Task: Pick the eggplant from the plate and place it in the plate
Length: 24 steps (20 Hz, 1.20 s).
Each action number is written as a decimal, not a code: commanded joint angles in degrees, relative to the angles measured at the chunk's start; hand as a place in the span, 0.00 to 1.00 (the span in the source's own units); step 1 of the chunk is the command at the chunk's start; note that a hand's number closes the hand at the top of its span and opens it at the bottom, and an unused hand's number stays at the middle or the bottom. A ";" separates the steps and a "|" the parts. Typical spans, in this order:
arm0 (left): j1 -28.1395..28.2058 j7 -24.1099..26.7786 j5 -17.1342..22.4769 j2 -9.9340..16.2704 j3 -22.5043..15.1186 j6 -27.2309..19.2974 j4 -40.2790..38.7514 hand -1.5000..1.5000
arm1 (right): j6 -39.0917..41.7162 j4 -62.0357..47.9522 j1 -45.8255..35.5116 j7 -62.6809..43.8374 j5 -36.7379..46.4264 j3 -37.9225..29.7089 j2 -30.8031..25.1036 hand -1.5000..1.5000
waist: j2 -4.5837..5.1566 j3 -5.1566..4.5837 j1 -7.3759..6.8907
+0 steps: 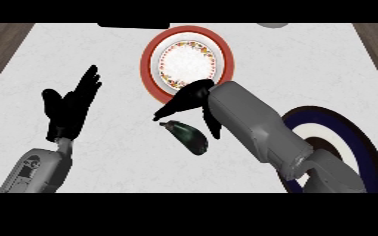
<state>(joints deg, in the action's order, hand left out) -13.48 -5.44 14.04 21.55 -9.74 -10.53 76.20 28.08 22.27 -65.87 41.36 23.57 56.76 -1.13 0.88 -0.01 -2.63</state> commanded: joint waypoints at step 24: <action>-1.78 -3.16 -2.76 -2.95 1.09 1.30 0.31 0.50 | 2.30 6.48 3.55 6.65 4.06 10.87 1.07 1.00 | 0.05 0.02 -0.50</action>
<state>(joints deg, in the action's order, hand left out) -13.96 -7.36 12.10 19.70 -7.97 -8.62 77.13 25.65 28.03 -63.16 41.53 27.34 65.68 -1.25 0.12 0.05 -2.88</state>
